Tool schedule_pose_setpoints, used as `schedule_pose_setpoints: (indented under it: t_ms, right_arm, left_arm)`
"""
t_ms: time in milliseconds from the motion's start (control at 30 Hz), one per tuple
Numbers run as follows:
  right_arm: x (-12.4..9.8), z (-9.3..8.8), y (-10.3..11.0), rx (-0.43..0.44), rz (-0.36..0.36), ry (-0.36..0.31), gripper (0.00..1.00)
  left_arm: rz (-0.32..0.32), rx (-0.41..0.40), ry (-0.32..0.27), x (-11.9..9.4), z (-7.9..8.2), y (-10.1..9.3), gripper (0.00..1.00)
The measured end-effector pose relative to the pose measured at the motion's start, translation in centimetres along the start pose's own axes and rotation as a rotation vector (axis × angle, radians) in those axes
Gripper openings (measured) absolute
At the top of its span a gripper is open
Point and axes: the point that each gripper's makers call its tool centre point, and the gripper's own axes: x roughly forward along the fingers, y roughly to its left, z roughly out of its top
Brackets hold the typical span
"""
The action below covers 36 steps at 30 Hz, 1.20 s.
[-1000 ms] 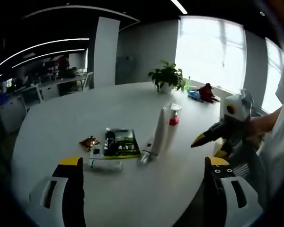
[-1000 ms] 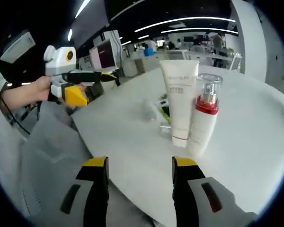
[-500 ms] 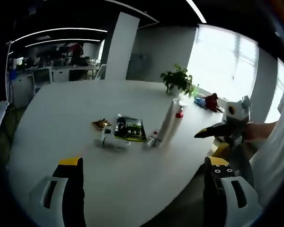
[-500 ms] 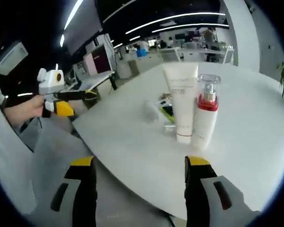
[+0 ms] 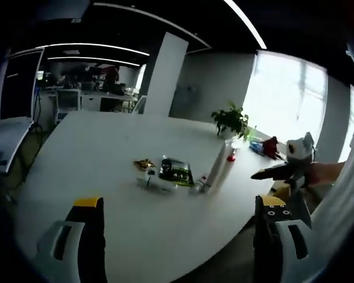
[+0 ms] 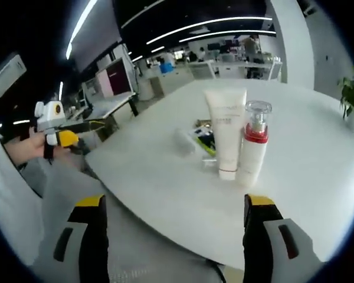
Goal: Arrange the skincare products in the storage area until every visible bottle or jar stands upright without overlapping.
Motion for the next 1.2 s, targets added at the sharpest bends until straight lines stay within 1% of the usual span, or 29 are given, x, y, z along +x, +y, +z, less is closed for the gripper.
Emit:
schedule_pose_setpoints:
  t_ms: [67,133,233,300,333,400,467,567,600,633,700,767,800,933,1067,1167,1200]
  right_arm:
    - [-0.4,0.0,0.2,-0.024,0.007,0.006,1.00]
    - [-0.6,-0.1,0.2,-0.035,0.011,0.003,0.99]
    - [-1.0,-0.2,0.2,-0.029,0.018,-0.014,1.00]
    - [-1.2,-0.5,0.1,-0.043,0.017,-0.009,0.99]
    - [-1.4,-0.9,0.0,-0.061,0.017,0.000,1.00]
    - [-1.5,-1.3,0.0,-0.049,0.028,0.005,0.99]
    - [-1.6,-1.4,0.0,-0.028,0.044,0.003,0.99]
    - [-1.5,-1.4,0.2,-0.043,0.056,0.001,1.00]
    - [-1.5,-1.3,0.5,-0.051,0.074,-0.006,1.00]
    - [-1.6,-1.3,0.8,-0.050,0.084,-0.008,1.00]
    - [-1.7,-1.3,1.2,-0.050,0.098,-0.007,0.99]
    - [-1.8,-1.6,1.3,-0.052,0.096,0.002,0.99]
    - [-1.8,-1.7,1.2,-0.055,0.091,0.005,0.99]
    - [-1.9,-1.9,0.4,-0.032,0.056,0.003,0.99]
    - [-2.3,-2.0,0.0,-0.022,0.040,0.003,0.99]
    - [-2.7,-1.9,-0.6,-0.017,0.027,0.001,0.99]
    - [-2.8,-1.8,-0.9,-0.012,0.023,-0.003,0.99]
  left_arm:
    - [0.016,-0.002,-0.012,-0.1,0.0,0.2,0.99]
    - [0.029,0.001,-0.016,-0.2,-0.4,0.7,0.99]
    - [0.041,-0.016,0.010,-0.3,-1.4,1.3,0.99]
    - [0.037,-0.026,0.029,-0.4,-1.8,1.0,0.99]
    - [0.042,-0.022,0.027,-0.5,-2.0,0.9,0.99]
    - [0.044,-0.015,0.048,-0.7,-2.5,0.7,0.99]
    - [0.055,-0.017,0.053,-0.8,-2.7,0.8,0.99]
    - [0.059,-0.026,0.068,-0.5,-2.9,0.9,0.99]
    - [0.059,-0.021,0.072,-0.4,-2.8,0.9,0.99]
    - [0.053,-0.018,0.082,-0.2,-2.9,0.8,0.99]
    - [0.046,-0.016,0.084,0.2,-2.6,0.6,0.99]
    - [0.018,-0.008,0.097,0.9,-2.4,-0.1,0.99]
    - [0.014,-0.004,0.101,1.1,-2.3,-0.2,0.99]
    - [-0.019,0.008,0.117,2.4,-2.1,-1.0,0.99]
    - [-0.060,0.021,0.146,3.5,-2.6,-2.4,0.98]
    - [-0.078,0.027,0.157,4.2,-2.7,-3.3,0.97]
    - [-0.081,0.028,0.160,4.3,-2.7,-3.3,0.97]
